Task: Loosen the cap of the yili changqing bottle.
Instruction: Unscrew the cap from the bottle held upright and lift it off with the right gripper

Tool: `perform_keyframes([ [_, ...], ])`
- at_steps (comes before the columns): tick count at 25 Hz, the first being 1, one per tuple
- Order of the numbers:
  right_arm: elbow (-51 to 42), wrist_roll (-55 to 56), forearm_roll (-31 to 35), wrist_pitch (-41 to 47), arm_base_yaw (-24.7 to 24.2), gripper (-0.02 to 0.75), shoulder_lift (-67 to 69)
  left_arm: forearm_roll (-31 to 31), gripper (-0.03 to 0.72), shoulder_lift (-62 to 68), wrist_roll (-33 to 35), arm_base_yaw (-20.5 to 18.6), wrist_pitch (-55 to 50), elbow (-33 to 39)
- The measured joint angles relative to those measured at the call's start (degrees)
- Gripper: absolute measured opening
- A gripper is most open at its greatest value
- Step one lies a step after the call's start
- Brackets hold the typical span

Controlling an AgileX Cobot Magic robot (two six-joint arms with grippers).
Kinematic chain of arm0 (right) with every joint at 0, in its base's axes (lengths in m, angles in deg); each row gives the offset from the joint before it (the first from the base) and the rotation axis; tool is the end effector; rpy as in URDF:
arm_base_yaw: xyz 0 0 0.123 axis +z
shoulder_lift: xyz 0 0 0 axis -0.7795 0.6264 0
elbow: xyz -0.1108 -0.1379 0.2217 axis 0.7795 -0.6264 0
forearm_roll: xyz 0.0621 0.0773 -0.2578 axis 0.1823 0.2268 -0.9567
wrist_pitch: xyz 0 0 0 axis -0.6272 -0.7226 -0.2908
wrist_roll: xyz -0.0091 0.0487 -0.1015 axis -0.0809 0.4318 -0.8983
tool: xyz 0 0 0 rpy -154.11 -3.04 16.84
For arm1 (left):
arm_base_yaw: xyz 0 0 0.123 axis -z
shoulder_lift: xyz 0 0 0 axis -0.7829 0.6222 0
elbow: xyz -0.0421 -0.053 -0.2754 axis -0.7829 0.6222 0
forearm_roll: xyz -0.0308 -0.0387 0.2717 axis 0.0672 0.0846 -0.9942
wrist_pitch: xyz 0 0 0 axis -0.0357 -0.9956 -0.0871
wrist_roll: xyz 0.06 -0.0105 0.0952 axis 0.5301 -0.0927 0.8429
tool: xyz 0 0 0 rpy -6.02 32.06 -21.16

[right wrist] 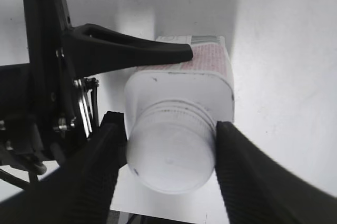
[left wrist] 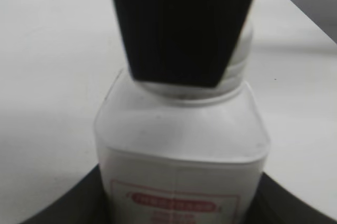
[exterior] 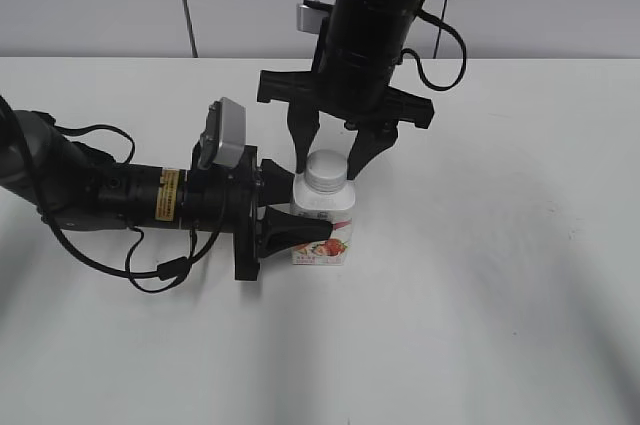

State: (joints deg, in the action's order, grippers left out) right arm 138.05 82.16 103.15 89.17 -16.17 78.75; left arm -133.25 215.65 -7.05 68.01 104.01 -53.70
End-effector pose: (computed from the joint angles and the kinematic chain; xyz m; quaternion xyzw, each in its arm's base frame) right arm 0.3679 0.2921 0.1848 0.0334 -0.9898 -0.1378 0.0164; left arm 0.3365 -0.2071 0.0337 0.5477 0.5790 -0.4231 0.4310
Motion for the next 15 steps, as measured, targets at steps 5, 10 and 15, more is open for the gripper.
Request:
perform_keyframes([
  [5,0.0,-0.2,-0.4,0.3,0.0,0.393,0.0,0.0,0.356,0.0,0.0,0.0,0.0,0.0],
  [10,0.0,-3.5,-0.4,0.3,0.0,0.393,0.0,0.0,0.355,0.0,0.0,0.0,0.0,0.0],
  [15,0.0,-20.7,-0.4,0.3,0.0,0.393,0.0,0.0,0.355,0.0,0.0,0.0,0.0,0.0],
])
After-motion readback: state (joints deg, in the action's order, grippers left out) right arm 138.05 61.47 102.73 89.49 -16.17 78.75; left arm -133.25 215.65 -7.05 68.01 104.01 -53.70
